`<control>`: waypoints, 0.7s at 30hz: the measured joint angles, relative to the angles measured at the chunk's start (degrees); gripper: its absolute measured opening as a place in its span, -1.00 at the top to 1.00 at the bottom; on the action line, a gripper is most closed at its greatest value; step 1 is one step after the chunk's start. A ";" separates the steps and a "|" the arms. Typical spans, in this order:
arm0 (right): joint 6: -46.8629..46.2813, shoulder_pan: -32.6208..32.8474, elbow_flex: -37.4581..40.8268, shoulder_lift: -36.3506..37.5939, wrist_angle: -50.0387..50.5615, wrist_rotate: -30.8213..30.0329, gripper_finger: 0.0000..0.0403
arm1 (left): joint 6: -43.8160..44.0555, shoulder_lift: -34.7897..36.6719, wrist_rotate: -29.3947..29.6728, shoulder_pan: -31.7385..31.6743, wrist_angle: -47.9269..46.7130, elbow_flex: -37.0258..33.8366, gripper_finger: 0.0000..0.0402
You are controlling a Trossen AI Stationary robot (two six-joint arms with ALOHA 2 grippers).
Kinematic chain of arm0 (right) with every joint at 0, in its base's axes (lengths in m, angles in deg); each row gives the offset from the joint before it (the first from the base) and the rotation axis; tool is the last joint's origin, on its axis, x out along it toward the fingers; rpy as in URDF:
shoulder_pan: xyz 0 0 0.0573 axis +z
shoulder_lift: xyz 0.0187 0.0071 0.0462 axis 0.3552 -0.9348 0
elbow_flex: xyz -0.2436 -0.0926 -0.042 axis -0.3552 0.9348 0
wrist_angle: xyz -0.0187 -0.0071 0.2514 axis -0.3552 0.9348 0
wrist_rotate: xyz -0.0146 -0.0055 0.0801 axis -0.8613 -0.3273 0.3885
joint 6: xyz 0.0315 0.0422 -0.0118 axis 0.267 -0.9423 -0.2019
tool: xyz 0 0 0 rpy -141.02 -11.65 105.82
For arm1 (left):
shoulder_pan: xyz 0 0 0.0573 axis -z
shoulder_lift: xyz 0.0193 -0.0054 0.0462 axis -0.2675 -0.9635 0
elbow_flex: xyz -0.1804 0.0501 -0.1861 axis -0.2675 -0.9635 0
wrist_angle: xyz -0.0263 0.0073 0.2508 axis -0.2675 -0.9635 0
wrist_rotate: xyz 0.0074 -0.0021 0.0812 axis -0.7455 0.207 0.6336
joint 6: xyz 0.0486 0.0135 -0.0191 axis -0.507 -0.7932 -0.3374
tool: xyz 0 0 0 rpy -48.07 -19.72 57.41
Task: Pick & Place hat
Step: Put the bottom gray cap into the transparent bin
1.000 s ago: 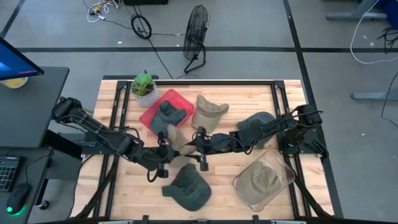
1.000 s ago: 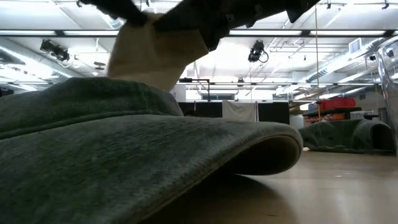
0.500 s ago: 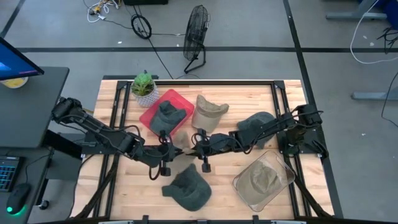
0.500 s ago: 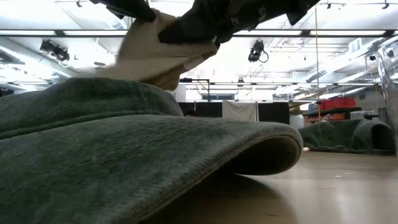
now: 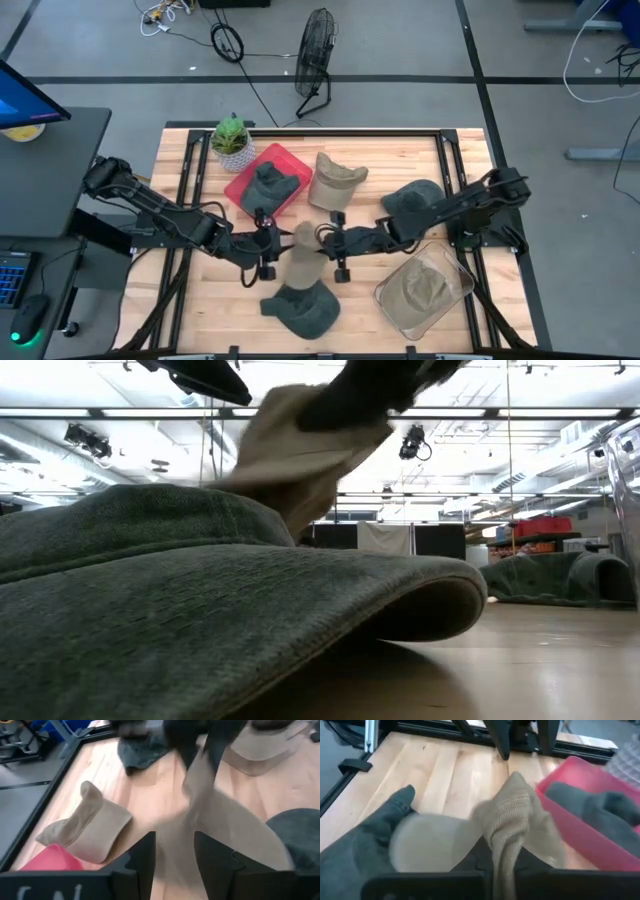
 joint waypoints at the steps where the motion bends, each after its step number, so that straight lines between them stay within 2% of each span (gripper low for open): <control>1: -0.15 0.81 -0.75 1.40 2.54 -1.48 0.96 | -0.03 0.02 0.20 0.00 -0.07 0.00 0.29; 7: -0.78 6.98 -7.97 9.85 20.75 -11.98 0.96 | 0.76 0.04 0.27 0.00 -0.53 0.00 0.31; 16: -4.75 17.06 -19.19 16.00 41.49 -12.22 0.96 | 4.86 0.09 0.19 0.00 -3.88 0.00 0.35; 21: -16.66 22.00 -22.60 18.43 55.99 -12.24 0.96 | 7.19 0.09 0.20 0.00 -4.84 0.00 0.35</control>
